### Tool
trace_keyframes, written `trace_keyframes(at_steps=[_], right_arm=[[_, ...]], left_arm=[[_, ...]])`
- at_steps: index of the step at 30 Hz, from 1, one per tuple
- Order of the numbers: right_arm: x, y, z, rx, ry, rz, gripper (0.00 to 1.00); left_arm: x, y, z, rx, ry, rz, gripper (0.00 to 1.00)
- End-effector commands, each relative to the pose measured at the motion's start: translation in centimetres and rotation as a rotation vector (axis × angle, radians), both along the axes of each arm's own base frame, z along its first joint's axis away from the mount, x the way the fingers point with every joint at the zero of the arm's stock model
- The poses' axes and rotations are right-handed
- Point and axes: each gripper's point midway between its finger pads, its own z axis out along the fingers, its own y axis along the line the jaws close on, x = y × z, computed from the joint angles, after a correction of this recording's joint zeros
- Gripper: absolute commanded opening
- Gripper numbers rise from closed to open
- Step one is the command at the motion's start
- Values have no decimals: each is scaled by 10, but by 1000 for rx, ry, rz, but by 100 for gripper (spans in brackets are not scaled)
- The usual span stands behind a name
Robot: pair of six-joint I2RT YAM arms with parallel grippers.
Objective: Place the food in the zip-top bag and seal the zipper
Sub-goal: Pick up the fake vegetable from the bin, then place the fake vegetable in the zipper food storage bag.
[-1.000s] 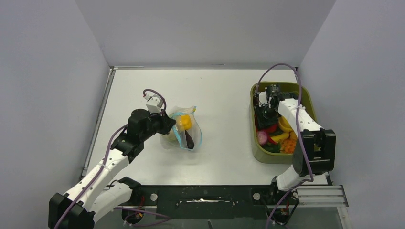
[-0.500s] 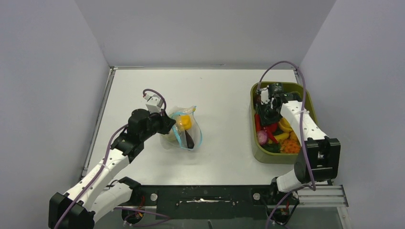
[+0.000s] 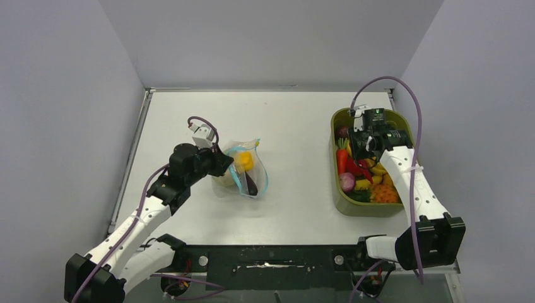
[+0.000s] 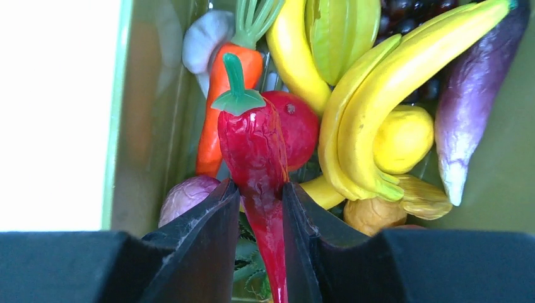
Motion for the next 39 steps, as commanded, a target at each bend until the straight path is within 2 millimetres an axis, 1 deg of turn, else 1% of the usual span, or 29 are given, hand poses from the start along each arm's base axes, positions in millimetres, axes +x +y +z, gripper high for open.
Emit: trace_keyframes(at_steps=[1, 3, 5, 8, 13, 17, 18, 23, 26, 30, 32, 34, 39], right_arm=[[16, 4, 38, -21, -169, -18, 6], [15, 10, 47, -27, -200, -2, 6], [15, 22, 58, -21, -234, 28, 6], [18, 42, 78, 1, -296, 83, 6], [21, 78, 96, 21, -368, 179, 6], [20, 122, 106, 78, -405, 281, 6], [18, 138, 113, 96, -426, 319, 6], [12, 193, 138, 176, -503, 437, 6], [6, 227, 157, 277, -569, 510, 7], [-6, 265, 185, 446, -678, 591, 8], [-14, 279, 198, 522, -732, 628, 8], [-18, 288, 207, 584, -773, 639, 8], [-25, 303, 221, 682, -840, 659, 8]], left_arm=[[10, -10, 48, -92, -108, -7, 0], [10, -11, 53, -104, -112, -5, 0], [10, -11, 58, -117, -116, -3, 0], [9, -12, 65, -135, -114, 0, 0], [8, -12, 70, -156, -111, 5, 0], [6, -13, 76, -158, -108, -4, 0], [6, -13, 75, -155, -102, -4, 0], [2, -15, 80, -180, -90, -12, 0], [0, -16, 81, -202, -80, -16, 0], [-3, -20, 85, -228, -68, -27, 0], [-4, -21, 86, -241, -61, -34, 0], [-6, -22, 88, -253, -57, -38, 0], [-9, -26, 99, -301, -52, -53, 0]])
